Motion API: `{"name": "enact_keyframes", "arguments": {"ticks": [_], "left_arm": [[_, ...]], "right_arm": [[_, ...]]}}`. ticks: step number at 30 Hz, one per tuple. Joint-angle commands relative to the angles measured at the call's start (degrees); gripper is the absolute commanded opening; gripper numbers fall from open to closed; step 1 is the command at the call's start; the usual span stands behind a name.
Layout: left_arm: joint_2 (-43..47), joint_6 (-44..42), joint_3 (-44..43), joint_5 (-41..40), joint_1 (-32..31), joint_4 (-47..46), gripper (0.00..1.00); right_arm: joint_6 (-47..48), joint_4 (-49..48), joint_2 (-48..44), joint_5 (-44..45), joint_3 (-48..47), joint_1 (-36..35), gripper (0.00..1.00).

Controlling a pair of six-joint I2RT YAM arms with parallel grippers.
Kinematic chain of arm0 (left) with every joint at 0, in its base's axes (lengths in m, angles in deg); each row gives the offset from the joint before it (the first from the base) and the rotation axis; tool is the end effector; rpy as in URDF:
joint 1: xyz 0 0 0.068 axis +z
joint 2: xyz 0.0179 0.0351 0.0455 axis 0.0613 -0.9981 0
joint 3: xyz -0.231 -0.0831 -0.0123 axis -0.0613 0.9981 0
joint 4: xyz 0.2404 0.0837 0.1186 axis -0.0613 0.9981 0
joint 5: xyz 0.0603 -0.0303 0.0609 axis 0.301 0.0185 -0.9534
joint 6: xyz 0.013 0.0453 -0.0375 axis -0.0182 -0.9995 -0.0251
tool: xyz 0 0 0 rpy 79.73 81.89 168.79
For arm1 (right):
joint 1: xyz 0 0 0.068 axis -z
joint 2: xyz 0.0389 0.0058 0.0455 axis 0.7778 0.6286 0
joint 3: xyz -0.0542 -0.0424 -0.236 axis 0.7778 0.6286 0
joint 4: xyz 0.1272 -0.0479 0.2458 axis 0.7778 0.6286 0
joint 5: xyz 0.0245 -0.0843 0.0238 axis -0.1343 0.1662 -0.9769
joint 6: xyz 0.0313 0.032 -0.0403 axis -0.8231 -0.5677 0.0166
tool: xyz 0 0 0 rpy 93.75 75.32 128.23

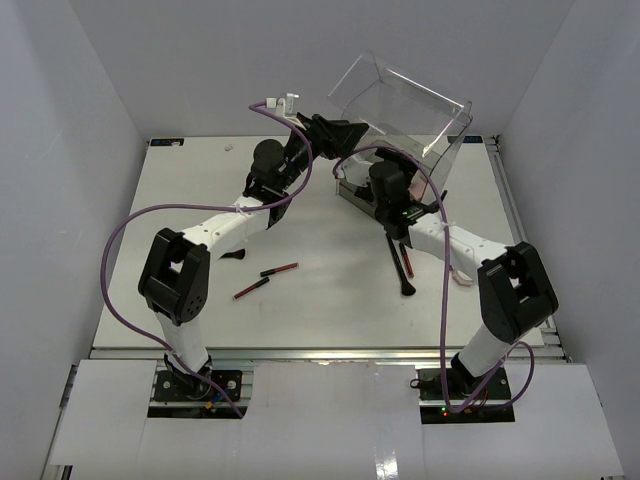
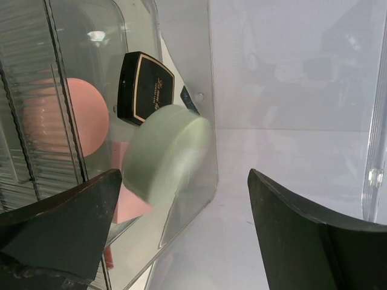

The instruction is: Organize the makeup

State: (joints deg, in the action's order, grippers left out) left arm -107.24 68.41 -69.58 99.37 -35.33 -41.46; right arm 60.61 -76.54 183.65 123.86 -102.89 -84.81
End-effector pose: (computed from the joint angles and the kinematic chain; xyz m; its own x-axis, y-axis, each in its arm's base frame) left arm 0.3799 -0.2485 0.3290 -0.2534 -0.6200 -0.7425 0.7266 0.3847 -0.5692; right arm 0.3496 0.2003 0.2417 -0.1741 -0.9189 -0.3540 -0.1711 0.3822 -0.9081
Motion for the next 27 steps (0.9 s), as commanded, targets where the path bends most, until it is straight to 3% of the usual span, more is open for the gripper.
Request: {"name": "enact_keyframes", "arguments": {"ticks": [1, 5, 9, 15, 19, 27], "left_arm": [[2.67, 0.19, -2.23, -0.27, 0.35, -0.49, 0.96], [2.65, 0.39, -2.23, -0.35, 0.35, -0.49, 0.96], [2.92, 0.45, -1.97, -0.35, 0.35, -0.29, 0.96], [5.62, -0.16, 1.58, -0.69, 0.35, 0.12, 0.96], [9.52, -1.66, 8.65, -1.49, 0.35, 0.84, 0.96], [18.93, -2.77, 27.01, -5.14, 1.58, 3.01, 0.96]], "right_arm": [[-3.14, 2.83, -2.57, -2.59, -3.01, -0.25, 0.90], [-4.60, 6.96, -5.61, -6.39, -2.94, -1.54, 0.90], [-4.43, 21.04, -10.80, -20.66, -3.43, -3.30, 0.90], [6.77, 52.24, -16.72, -60.49, -2.22, -3.86, 0.92], [7.41, 54.70, -22.64, -69.11, 5.27, -3.86, 0.97], [1.98, 53.45, -35.63, -74.91, 13.97, -1.47, 0.99]]}}
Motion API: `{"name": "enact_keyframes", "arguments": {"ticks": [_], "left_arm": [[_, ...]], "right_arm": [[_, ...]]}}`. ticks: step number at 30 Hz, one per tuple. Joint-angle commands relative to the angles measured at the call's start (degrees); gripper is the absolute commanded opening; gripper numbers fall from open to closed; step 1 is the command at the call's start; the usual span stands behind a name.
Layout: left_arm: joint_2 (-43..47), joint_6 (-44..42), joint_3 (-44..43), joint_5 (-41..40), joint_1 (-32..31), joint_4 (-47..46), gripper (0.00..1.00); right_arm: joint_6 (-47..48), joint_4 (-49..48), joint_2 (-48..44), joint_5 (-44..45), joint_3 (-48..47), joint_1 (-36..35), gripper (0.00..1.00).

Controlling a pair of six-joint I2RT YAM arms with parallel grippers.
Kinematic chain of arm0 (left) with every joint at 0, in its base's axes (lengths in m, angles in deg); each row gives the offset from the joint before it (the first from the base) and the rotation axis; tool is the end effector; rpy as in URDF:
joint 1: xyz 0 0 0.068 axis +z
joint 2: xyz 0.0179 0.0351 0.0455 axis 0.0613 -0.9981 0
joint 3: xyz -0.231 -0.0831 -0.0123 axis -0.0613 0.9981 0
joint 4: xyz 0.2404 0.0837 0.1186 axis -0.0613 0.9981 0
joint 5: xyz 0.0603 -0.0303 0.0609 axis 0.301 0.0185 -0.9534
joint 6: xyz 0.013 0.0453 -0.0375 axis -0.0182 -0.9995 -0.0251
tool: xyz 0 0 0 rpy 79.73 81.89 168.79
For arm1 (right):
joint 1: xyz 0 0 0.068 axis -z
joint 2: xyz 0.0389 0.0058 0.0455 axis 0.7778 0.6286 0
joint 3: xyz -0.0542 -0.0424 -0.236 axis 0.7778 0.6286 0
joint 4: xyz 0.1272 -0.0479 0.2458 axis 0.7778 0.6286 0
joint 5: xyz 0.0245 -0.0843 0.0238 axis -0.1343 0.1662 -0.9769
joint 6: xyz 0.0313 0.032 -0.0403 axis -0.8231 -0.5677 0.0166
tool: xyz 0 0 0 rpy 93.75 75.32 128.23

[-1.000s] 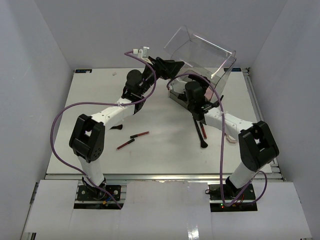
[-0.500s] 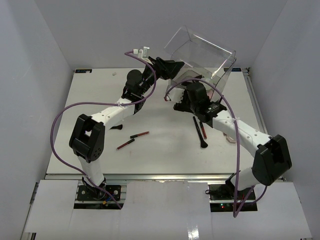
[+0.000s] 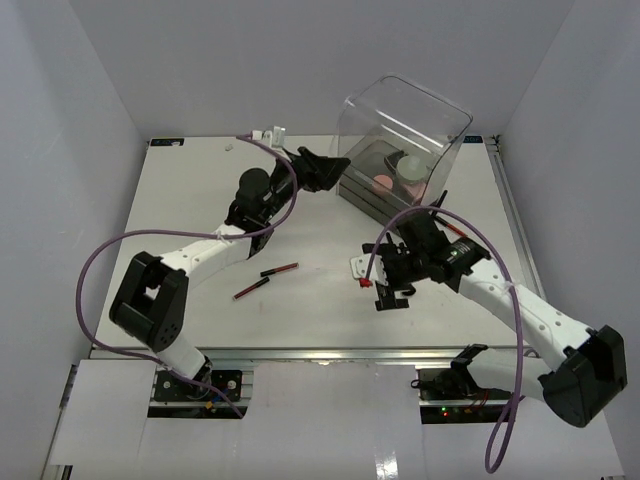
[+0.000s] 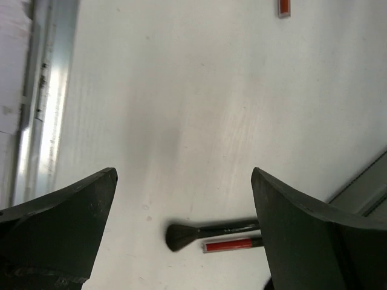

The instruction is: Organize the makeup

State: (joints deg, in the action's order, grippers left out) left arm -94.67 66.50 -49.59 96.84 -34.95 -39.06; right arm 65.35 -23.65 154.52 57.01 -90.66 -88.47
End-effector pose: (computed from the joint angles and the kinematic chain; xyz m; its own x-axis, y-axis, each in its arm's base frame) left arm 0.3360 -0.2159 0.2831 -0.3171 -0.5597 -0.7656 0.6243 0.4845 -0.6127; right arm 0.1941 0.1752 0.2403 0.3949 -0.6834 -0.6140 -0.9089 -0.1932 -0.3695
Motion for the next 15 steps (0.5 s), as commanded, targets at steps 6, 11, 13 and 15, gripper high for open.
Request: {"name": "enact_keyframes", "arguments": {"ticks": [6, 11, 13, 15], "left_arm": [[9.40, -0.95, 16.13, -2.08, 1.81, 1.84, 0.94], [5.73, 3.92, 19.37, 5.42, 1.81, -0.10, 0.91], [1.70, 6.48, 19.46, 8.48, 1.81, -3.66, 0.89], [-1.45, 9.94, 18.90, 11.82, 1.81, -8.18, 0.87]], "right_arm": [[-13.31, -6.95, -11.62, -20.02, 2.65, 19.06, 1.00], [-33.03, -21.26, -11.72, -25.19, 5.42, 32.54, 0.93], [-37.13, -23.59, -11.75, -26.02, 5.73, 35.08, 0.90], [-40.50, -25.99, -12.85, -27.05, 7.77, 37.27, 0.88]]}}
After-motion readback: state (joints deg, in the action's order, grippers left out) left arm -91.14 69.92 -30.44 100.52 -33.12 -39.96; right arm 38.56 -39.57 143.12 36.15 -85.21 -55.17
